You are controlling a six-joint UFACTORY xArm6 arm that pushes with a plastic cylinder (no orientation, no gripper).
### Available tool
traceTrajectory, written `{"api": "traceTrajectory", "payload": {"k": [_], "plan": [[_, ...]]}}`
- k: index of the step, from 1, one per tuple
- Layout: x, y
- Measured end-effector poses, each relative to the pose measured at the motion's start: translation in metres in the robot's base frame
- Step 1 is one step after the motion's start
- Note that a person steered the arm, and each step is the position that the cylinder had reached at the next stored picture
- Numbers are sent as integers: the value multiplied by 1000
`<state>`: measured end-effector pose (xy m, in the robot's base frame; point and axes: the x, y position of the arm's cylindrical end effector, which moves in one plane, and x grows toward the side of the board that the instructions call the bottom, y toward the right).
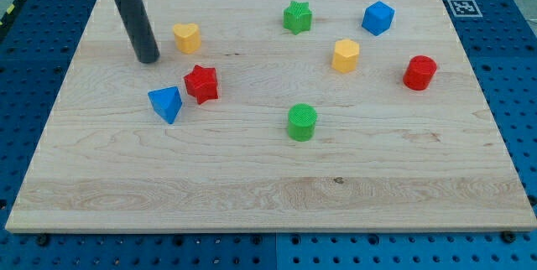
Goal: Move the green circle down a bit
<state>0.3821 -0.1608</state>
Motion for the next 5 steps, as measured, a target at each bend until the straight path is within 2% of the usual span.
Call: {"api": "traceTrajectory", "payload": {"k": [2, 3, 4, 5], "plan": [[5, 225], [33, 331], [82, 271], [112, 159]]}}
